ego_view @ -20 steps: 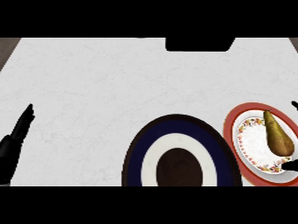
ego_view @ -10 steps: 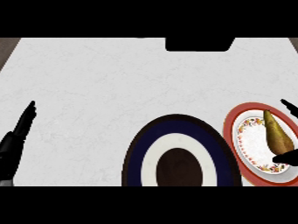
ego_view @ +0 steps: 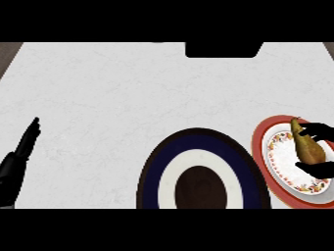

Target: Pick the pear from the plate and place it in the plate

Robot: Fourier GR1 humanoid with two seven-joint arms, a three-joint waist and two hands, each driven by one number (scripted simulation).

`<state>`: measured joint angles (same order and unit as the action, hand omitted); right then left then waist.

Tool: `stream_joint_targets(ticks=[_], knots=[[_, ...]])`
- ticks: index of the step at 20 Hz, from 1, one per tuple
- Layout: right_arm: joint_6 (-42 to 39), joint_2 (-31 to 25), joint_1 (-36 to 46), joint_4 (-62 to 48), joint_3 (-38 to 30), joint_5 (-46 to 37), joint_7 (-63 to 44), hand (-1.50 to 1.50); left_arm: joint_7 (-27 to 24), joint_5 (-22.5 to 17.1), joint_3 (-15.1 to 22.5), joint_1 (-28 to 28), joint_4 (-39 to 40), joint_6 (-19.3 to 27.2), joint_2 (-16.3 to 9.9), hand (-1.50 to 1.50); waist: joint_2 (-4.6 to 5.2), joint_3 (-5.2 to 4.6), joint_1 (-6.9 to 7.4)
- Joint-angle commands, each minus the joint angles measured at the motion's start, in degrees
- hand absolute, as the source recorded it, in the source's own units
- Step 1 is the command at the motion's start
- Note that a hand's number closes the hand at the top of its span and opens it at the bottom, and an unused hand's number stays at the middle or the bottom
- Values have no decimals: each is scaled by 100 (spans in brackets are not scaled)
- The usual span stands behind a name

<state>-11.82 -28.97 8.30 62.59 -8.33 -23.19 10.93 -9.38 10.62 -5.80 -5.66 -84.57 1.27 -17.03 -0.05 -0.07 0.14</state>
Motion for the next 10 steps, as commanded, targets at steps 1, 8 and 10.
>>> stream_joint_targets(ticks=[1,8,10], knots=[[250,177,-49,-205,-50,-179,499,150,344,-53,-87,2,-332,-201,44,0,4,9,2],[-1077,-206,1689,263,2133,-1373,1782,150,34,107,406,567,-162,-351,78,0,297,20,1300],[-1292,-274,2036,174,2532,-1608,2278,150,60,127,523,662,-137,-400,140,0,318,30,1275]])
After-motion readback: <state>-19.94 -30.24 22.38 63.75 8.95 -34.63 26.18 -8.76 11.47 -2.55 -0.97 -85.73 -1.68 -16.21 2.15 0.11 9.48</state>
